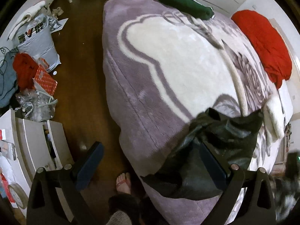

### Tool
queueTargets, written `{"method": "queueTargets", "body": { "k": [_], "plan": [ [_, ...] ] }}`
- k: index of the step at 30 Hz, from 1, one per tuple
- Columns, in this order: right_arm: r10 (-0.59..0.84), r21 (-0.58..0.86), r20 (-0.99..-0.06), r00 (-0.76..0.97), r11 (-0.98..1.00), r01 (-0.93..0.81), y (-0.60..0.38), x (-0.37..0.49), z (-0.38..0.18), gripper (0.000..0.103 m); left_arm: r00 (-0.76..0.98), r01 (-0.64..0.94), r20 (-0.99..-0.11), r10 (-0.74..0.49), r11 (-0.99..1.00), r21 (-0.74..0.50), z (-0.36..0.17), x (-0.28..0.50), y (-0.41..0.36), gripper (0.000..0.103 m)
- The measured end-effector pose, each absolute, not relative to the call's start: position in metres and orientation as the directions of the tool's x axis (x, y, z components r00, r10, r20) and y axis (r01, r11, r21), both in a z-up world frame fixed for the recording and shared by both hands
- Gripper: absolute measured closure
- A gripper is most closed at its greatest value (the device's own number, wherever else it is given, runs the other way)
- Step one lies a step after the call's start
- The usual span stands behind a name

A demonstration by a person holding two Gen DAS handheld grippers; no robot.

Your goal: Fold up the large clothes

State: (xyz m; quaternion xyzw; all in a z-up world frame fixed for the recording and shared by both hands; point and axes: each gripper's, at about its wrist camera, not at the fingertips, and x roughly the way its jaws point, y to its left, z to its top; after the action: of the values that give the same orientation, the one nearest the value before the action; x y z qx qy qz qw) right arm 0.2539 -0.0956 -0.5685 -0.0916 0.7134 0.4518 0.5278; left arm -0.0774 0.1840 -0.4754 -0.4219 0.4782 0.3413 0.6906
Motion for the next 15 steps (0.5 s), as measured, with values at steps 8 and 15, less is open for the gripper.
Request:
{"method": "queueTargets", "body": {
  "k": [8,15],
  "plan": [
    [0.274,0.784,-0.545,-0.792,0.500,-0.367,-0.023,0.287,-0.739,0.000,0.248,-0.856,-0.969,-0.001,0.469,-0.219,-0.521,-0.040,0.136,0.000],
    [0.476,0.734,-0.659,-0.582,0.576,-0.360,-0.030,0.283,-0.698,0.041,0.215,-0.855,-0.975,0.049,0.492,-0.164,-0.512,-0.021,0.127,0.000]
  ]
}}
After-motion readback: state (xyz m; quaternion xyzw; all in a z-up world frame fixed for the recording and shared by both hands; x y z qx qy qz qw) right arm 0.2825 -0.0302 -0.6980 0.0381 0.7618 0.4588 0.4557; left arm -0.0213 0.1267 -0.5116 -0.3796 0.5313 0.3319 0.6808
